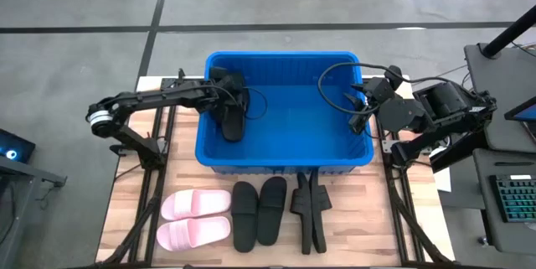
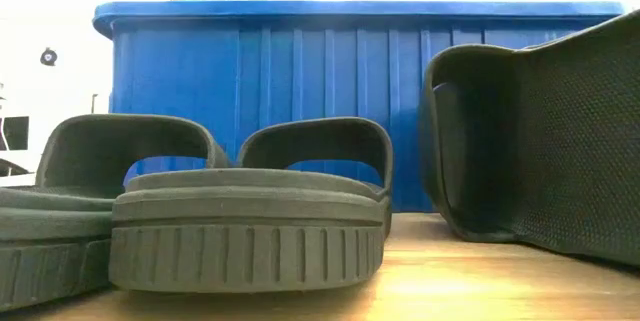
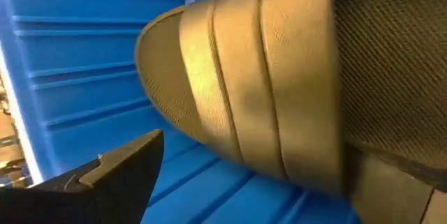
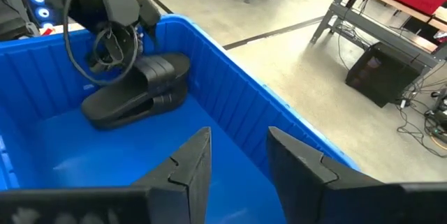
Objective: Pick and place slides into bin
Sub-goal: Put the black slide into the blue organizer bin
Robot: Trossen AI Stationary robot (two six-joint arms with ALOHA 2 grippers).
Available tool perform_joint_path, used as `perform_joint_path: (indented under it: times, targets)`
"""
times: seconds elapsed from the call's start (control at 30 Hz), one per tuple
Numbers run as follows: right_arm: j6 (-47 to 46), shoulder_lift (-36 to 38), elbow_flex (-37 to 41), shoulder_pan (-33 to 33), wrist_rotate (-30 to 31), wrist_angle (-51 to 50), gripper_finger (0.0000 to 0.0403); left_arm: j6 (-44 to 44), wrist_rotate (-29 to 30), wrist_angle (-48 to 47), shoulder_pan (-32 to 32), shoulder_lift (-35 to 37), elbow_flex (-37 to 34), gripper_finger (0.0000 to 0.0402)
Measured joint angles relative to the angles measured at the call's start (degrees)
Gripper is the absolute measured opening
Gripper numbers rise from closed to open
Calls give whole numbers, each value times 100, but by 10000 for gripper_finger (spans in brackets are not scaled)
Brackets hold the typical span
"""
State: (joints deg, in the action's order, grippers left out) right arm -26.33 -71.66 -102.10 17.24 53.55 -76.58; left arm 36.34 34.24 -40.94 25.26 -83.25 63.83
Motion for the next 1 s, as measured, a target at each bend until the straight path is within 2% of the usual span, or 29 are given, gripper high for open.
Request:
perform_joint_path:
  times: [0.23, 0.47, 0.67, 0.73, 0.83, 1.0]
  targets:
    - [-7, 0, 0, 1, -1, -120, 118, -270, -8, -87, -302, 220, 670, 380]
    - [-2, 0, 0, 1, -1, -125, 113, -1352, -716, -31, -689, 289, 1594, 380]
    - [42, 2, 0, 1, -1, -136, 112, -1870, -865, -55, -963, 286, 1980, 380]
    - [42, 1, 0, 1, -1, -143, 109, -2299, -1139, -25, -1052, 285, 2095, 380]
    - [-77, 2, 0, 1, -102, -146, 106, -3248, -1870, 204, -1190, 293, 2204, 380]
    - [-135, -13, 0, -44, -1010, -155, 105, -4704, -2843, 985, -1444, 329, 2204, 377]
